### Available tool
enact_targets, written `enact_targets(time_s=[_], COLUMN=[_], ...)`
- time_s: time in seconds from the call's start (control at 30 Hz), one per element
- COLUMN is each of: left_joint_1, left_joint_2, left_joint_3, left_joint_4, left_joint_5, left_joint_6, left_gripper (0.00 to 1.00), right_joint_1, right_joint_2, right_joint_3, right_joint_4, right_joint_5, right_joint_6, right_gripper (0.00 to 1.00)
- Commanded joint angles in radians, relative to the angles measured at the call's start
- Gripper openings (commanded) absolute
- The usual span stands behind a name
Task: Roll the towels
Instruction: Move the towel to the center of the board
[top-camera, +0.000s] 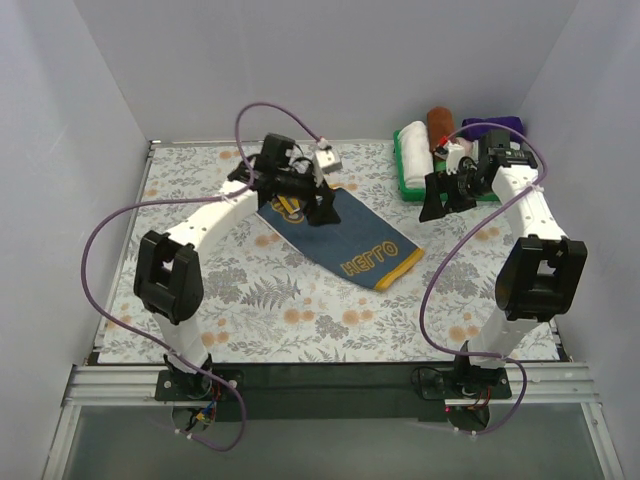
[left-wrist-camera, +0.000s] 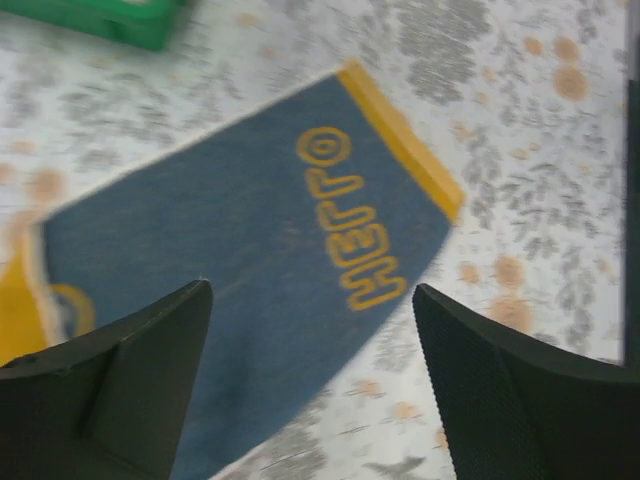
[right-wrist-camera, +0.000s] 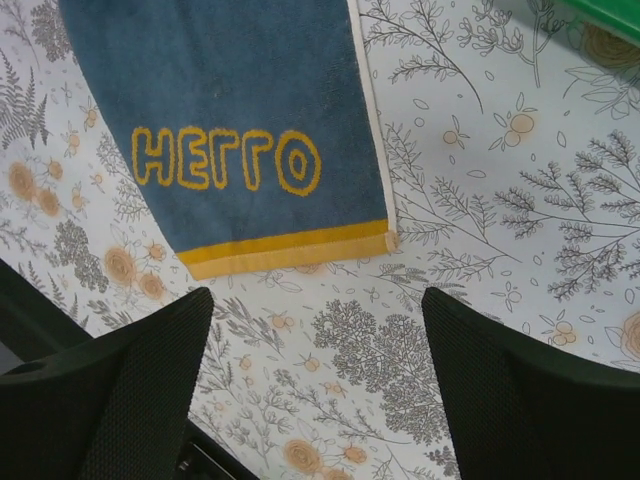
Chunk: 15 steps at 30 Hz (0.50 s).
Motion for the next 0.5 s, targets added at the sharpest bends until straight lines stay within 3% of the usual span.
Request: enact_targets(time_s=[0.0,0.13,0.37,0.47], left_joint_1=[0.164,0.247,0.289,0.284], left_joint_2=[0.015,0.194,0.357,0.406], left_joint_3=[0.140,0.261,0.368,0.393], left_joint_4=[-0.129,-0.265,-0.243,-0.216], left_joint_5=[0.027,-0.062,-0.194,-0.223], left_joint_6=[0.103,0.223,0.268,0.254], left_gripper=[0.74,0.59,0.58,0.52], right_joint_1=[0.023,0.098,0.138,0.138], right_joint_2=[-0.001,0.025,0.052,0.078], right_joint_3=[-0.026,-0.083,-0.178,-0.200], right_joint_4=[-0.040,-0.017,0.110,0.139], right_joint_5=[-0.022,0.079,0.301,0.347], right_joint_6=[-0.021,0.005,0.076,0.094], right_gripper=[0.75,0.66,0.63,0.60])
